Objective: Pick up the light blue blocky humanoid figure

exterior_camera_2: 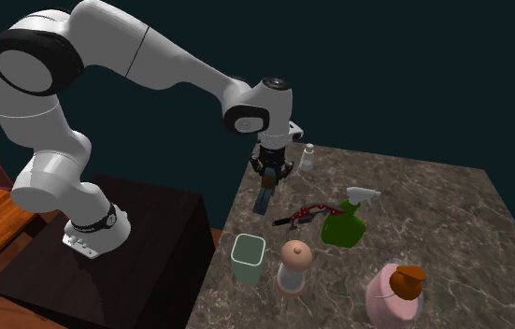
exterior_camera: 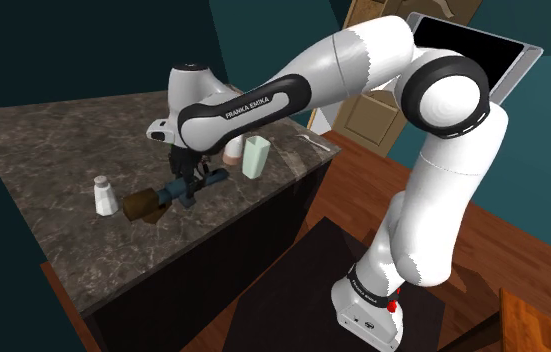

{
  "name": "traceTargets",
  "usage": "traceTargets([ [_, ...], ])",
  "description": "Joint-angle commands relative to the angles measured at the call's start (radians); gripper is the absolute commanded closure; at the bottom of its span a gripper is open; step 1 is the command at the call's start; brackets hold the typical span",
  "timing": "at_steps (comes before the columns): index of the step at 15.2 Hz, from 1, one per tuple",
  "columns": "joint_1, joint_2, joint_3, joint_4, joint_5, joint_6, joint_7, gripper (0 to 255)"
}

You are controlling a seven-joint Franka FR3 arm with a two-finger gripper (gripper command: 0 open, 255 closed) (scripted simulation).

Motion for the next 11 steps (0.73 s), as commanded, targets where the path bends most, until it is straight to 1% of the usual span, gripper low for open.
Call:
traceTargets([
  [1,0.0,-0.014,0.0,0.008,0.001,-0.021,-0.001,255],
  [11,-0.001,-0.075,0.001,0.071,0.004,-0.145,-0.003,255],
])
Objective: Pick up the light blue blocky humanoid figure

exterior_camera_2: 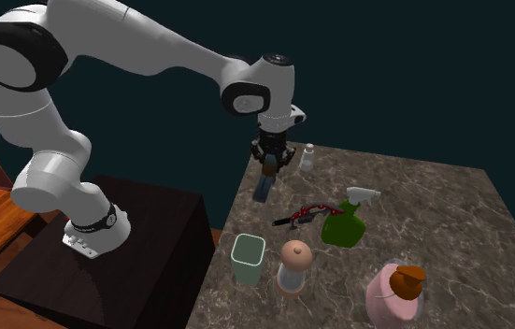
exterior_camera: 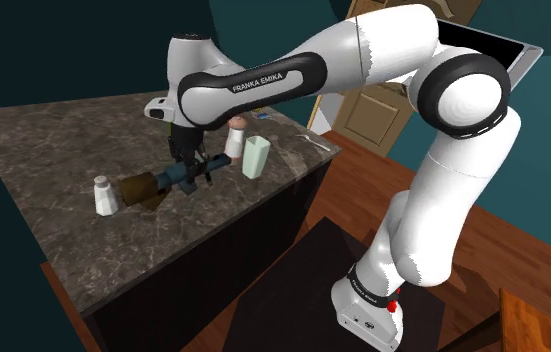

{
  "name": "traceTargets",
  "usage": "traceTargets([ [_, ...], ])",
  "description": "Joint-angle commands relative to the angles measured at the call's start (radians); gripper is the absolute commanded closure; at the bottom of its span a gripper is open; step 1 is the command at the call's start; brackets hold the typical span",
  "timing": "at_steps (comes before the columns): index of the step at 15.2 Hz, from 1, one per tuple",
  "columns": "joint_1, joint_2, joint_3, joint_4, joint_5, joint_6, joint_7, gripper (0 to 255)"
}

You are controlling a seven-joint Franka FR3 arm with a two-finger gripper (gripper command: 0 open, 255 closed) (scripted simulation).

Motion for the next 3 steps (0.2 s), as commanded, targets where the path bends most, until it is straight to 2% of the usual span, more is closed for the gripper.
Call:
traceTargets([
  [1,-0.002,-0.013,-0.001,0.015,0.001,-0.027,-0.003,255],
  [3,-0.002,-0.014,-0.001,0.016,0.001,-0.029,-0.003,255],
])
